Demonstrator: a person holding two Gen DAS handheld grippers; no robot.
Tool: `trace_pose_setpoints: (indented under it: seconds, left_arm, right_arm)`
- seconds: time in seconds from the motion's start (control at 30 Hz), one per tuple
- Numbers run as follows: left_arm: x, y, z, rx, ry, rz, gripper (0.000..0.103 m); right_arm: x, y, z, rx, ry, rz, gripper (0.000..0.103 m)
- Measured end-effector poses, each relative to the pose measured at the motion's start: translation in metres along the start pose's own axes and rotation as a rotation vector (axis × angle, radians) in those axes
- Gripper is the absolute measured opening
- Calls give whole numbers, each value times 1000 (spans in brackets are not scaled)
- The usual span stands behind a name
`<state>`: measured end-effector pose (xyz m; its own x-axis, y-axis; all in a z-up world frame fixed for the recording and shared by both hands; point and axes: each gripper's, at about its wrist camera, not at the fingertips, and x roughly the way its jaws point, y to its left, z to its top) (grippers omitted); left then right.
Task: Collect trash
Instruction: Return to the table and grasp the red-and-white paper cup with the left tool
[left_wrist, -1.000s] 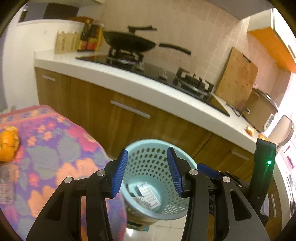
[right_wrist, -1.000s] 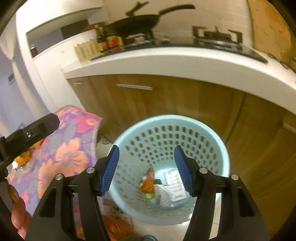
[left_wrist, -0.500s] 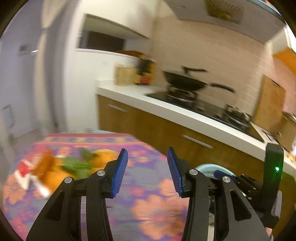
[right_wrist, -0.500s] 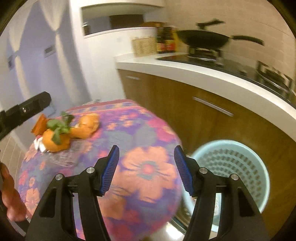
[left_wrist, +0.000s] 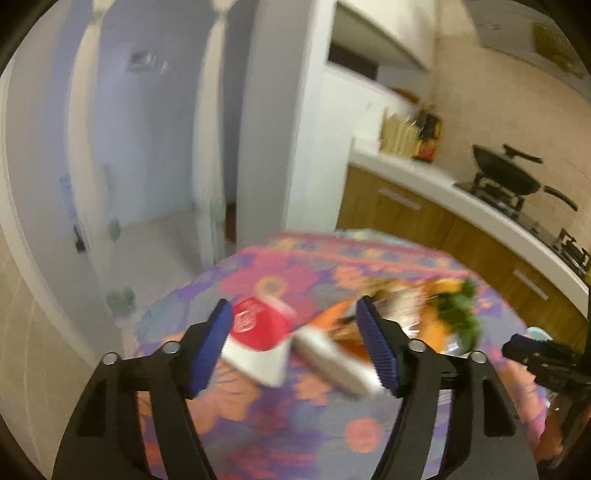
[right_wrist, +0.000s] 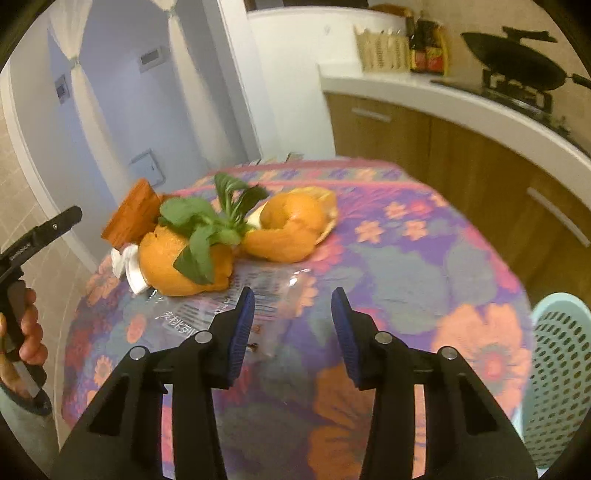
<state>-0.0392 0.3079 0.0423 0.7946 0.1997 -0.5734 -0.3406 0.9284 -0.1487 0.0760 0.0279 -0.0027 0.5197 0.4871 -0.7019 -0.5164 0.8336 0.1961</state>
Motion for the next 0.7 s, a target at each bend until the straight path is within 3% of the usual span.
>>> trace_pose_setpoints:
  seconds: [0.1, 0.23, 0.3, 0.7]
  left_arm:
    - [25, 33, -1, -23, 65, 21, 71]
    - [54, 54, -2, -38, 121, -3, 71]
    - [62, 59, -5, -61, 141, -20, 71]
    - [85, 63, -22, -109, 219, -79, 77]
  right_arm:
    - [20, 11, -1, -4, 39, -2, 40]
    - [34, 16, -2, -11, 61, -29, 41]
    - [34, 13, -2, -6, 58, -36, 45]
    - [40, 8, -2, 5, 75, -50, 46]
